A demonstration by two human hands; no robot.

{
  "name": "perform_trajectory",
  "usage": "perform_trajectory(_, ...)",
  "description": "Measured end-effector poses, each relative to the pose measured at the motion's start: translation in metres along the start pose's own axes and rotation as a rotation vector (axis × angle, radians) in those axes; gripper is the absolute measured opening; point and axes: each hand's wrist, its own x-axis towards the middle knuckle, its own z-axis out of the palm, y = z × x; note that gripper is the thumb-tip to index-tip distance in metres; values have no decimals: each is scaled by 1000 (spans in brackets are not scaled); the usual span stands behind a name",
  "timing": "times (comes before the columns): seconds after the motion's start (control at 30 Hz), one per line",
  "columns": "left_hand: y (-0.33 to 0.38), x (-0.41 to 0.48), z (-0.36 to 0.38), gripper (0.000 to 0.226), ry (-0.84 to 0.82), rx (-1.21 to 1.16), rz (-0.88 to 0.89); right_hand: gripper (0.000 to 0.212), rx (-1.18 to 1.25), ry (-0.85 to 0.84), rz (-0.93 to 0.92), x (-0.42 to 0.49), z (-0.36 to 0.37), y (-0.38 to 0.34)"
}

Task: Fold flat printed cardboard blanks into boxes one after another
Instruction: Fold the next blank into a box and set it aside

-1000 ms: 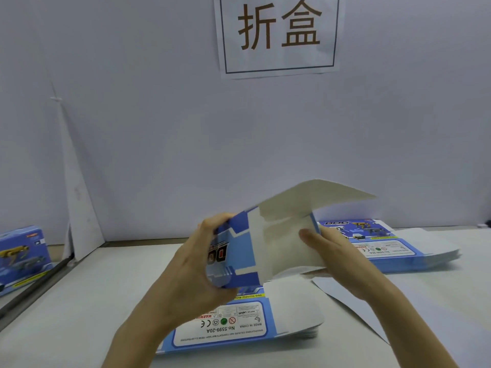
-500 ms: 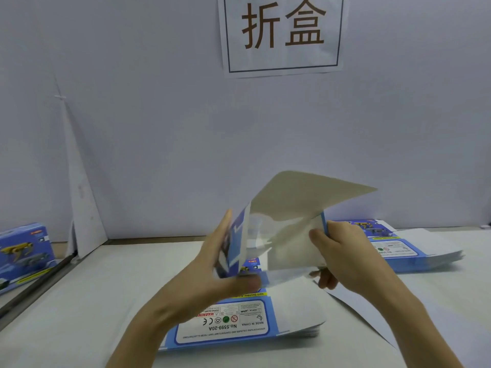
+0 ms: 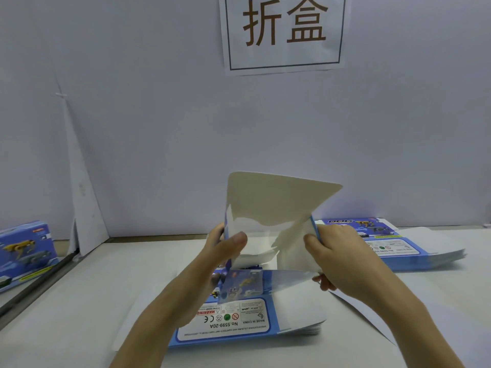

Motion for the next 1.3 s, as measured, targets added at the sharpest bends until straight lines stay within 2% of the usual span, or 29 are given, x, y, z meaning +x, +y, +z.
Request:
perform_trajectory(0.1, -6, -23, -12, 61, -55, 10, -31, 35, -73, -6, -62, -2, 6, -5)
perform_trajectory(0.17, -6, -29, -8, 35, 20, 158, -5, 34, -176, 16, -118, -5, 10, -9)
perform_trajectory(0.2, -7, -30, -5, 16, 111, 259, 46, 33, -211, 20, -143, -5, 13, -10)
perform_trajectory(0.23, -7, -32, -4, 6, 226, 350, 90, 34, -238, 15, -163, -6, 15, -11)
perform_trajectory(0.33, -6, -31, -2, 36, 438, 605, 126, 35, -249, 12, -188, -8, 22, -12)
perform_trajectory(0.43, -6, -29, -1, 38, 564, 745, 153, 31, -257, 7, -147, -4, 25, -10)
perform_trajectory(0.57, -9, -30, 1, 37, 523, 787, 149, 33, -224, 70, -186, -3, 25, -10)
perform_trajectory(0.67, -9, -32, 3, 37, 535, 785, 219, 34, -211, 76, -162, -3, 24, -7)
perform_trajectory(0.77, -4, -30, 7, 35, 548, 742, 322, 12, -106, 103, -187, -2, 24, -3)
perform_trajectory(0.8, 0, -30, 7, 25, 514, 684, 357, 33, 16, 87, -140, -2, 22, -4)
perform_trajectory(0.83, 4, -31, 8, 30, 470, 577, 376, 53, 187, 70, -70, -2, 20, -3)
perform_trajectory(0.87, 5, -31, 8, 56, 401, 427, 396, 53, 348, 50, -8, -1, 17, -3)
perform_trajectory(0.9, 5, -32, 8, 81, 338, 275, 420, 39, 475, 67, 24, 0, 14, -5)
perform_trajectory(0.93, 3, -32, 6, 100, 297, 223, 458, 24, 582, 86, 49, 0, 12, -6)
perform_trajectory(0.97, 2, -34, 8, 111, 257, 267, 520, 14, 667, 87, 73, -1, 9, -9)
perform_trajectory(1.03, -4, -34, 14, 130, 252, 539, 622, 5, 808, 21, 66, -5, 7, -15)
perform_trajectory(1.13, -15, -28, 22, 136, 376, 880, 693, 10, 817, -172, 10, -11, 5, -20)
perform_trajectory(1.2, -13, -24, 19, 132, 449, 929, 700, 15, 677, -256, -58, -12, 3, -19)
perform_trajectory(1.27, -11, -22, 11, 126, 468, 981, 724, 24, 519, -230, -84, -12, 2, -16)
perform_trajectory(1.3, -12, -22, 6, 123, 458, 1031, 724, 37, 427, -148, -96, -11, 1, -13)
